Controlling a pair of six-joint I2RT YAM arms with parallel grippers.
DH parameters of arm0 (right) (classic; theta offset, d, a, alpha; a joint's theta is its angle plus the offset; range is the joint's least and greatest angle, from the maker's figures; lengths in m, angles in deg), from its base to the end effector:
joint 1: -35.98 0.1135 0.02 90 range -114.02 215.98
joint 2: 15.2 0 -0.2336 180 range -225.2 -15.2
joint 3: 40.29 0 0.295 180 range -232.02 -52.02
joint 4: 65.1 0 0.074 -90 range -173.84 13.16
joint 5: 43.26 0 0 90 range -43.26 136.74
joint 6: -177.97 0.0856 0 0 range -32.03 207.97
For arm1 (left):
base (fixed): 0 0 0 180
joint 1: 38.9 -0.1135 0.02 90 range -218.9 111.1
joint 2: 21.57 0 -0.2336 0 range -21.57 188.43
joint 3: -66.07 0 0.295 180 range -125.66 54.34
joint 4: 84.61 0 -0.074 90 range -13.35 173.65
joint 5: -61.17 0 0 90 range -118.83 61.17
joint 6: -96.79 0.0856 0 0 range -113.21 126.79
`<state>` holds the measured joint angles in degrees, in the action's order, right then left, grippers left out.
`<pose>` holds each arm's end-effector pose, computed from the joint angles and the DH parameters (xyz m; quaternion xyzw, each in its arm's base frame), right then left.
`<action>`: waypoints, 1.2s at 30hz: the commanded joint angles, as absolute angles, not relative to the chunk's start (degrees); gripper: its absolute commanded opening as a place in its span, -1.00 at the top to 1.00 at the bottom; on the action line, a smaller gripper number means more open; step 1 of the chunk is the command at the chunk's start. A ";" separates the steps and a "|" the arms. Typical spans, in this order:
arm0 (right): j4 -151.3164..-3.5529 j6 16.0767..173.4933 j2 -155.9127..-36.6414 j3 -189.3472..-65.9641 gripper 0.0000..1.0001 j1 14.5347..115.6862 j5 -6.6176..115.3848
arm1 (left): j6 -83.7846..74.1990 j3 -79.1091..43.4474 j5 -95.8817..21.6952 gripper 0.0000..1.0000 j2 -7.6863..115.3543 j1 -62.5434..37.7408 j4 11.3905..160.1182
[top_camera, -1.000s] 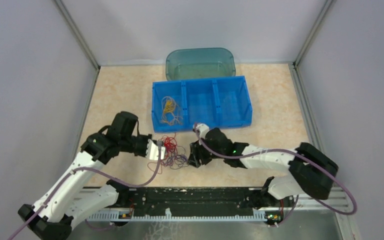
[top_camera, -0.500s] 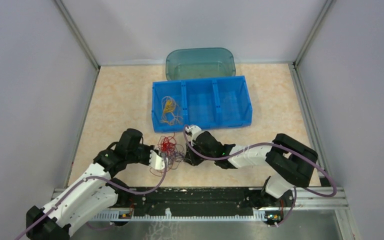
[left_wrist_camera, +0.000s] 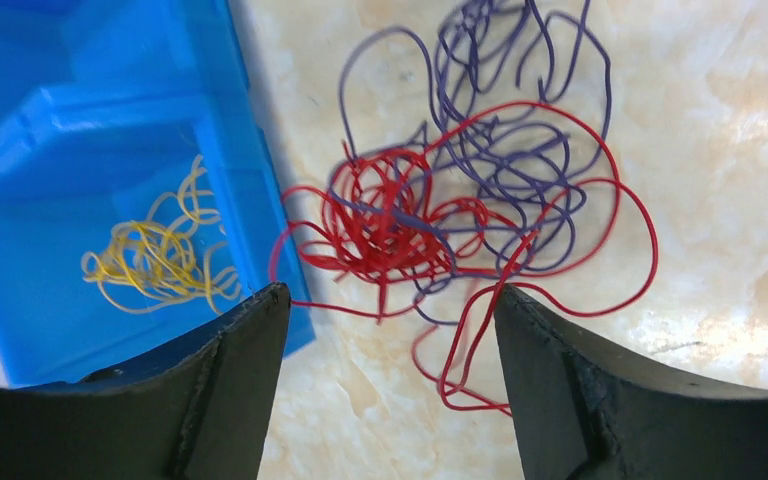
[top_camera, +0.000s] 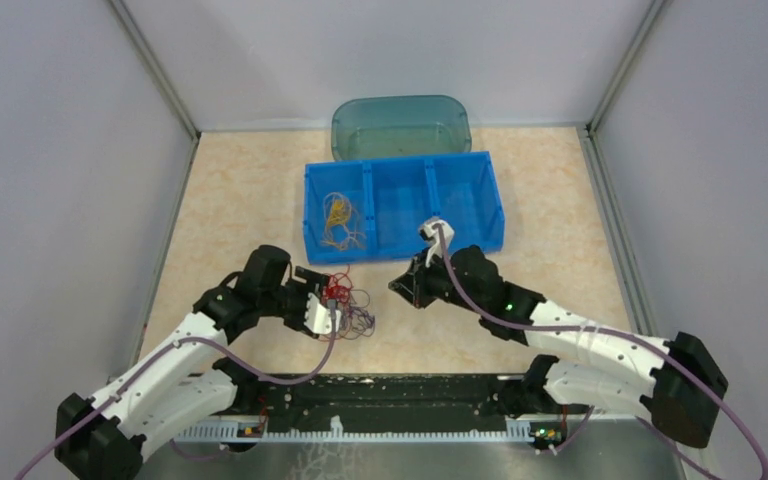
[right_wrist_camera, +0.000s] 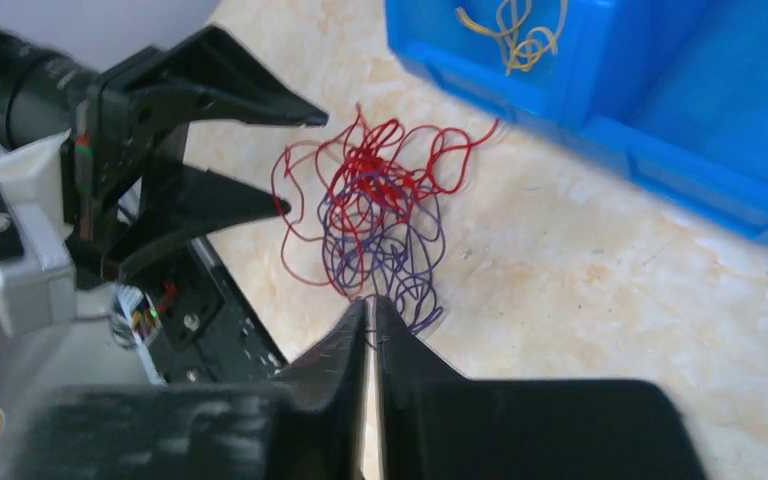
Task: Untangle the cables
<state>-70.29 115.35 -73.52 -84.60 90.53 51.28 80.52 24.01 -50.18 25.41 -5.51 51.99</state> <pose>0.1882 0.2760 0.1885 -0.2136 0.7863 0.4039 0.4159 0.1972 -0.1673 0.1442 0.7780 0.4925 -0.0420 0.3879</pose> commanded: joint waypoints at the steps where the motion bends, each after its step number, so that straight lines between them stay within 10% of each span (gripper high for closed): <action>1: -74.06 115.68 -72.83 -85.27 0.54 87.89 50.79 | 80.61 19.16 -57.99 -0.61 26.74 -5.41 48.68; 4: -70.25 118.75 -79.57 -86.11 0.13 87.77 51.42 | 80.66 18.53 -56.03 -0.68 26.84 -5.40 48.03; 19: -31.82 135.81 -109.18 -85.47 0.01 84.85 65.95 | 82.26 17.16 -52.25 -0.92 22.02 -5.52 40.84; 27: -31.47 136.32 -114.45 -86.56 0.26 84.91 64.87 | 81.49 14.78 -51.97 -0.91 21.84 -5.59 40.85; 36: -26.64 137.65 -110.63 -85.54 1.00 83.99 63.87 | 78.71 10.97 -53.81 -0.90 23.64 -5.59 45.33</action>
